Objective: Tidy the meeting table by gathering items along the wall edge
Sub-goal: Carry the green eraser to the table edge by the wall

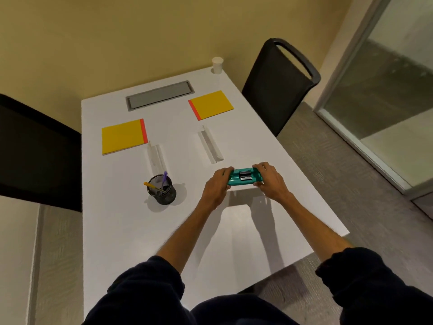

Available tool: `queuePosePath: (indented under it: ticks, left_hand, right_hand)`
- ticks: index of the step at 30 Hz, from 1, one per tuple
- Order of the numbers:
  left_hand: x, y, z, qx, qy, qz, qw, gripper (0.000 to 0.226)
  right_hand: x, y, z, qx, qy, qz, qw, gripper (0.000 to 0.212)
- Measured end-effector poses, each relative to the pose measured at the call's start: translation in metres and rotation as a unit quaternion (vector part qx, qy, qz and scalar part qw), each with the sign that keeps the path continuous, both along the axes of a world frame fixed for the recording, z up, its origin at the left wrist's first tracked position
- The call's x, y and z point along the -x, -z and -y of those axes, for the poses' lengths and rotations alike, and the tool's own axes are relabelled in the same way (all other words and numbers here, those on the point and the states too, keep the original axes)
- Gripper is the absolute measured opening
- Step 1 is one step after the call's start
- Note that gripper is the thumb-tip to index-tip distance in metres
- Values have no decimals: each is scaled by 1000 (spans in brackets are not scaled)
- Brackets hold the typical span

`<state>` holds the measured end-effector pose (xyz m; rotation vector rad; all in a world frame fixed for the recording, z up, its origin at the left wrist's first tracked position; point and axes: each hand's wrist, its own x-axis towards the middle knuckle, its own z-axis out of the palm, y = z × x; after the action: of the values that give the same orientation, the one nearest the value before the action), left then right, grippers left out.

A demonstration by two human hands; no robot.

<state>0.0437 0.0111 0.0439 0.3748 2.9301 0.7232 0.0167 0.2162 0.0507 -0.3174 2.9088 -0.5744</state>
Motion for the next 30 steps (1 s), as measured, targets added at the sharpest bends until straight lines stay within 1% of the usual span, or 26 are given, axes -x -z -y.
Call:
queuePosePath:
  ticks: [4,8,10,12,16,19,23,26,30]
  left_hand:
    - [-9,-9,-8,-6,54,-27,998,56]
    - [-17,-17,-27,-31,107,-11,994,58]
    - [-19,-19,-43,-42,137,-8,990,58]
    - [-22,-23,-62,-37,172,-22,984,58]
    - [-30,-31,-103,-40,232,-26,972,55]
    - [-38,-35,-135,-44,253,-23,966,56]
    - [-49,-34,-173,-34,266,2,963,62]
    - [-54,-31,-202,-15,295,-10,955,61]
    - [-63,-33,-251,-12,312,-14,950,59]
  right_hand:
    - [-31,-11,-12,-2,47,-23,999,60]
    - [-66,-23,-32,-1,101,-39,994,60]
    - [-85,-28,-46,-2,132,-45,990,59]
    - [-103,-32,-62,0,163,-48,986,58]
    - [-134,-38,-97,27,222,-43,974,58]
    - [-152,-40,-120,32,259,-46,964,59]
    - [-175,-37,-150,27,298,-50,953,61]
    - [-190,-34,-176,30,317,-47,947,61]
    - [-204,-35,-219,38,332,-48,941,60]
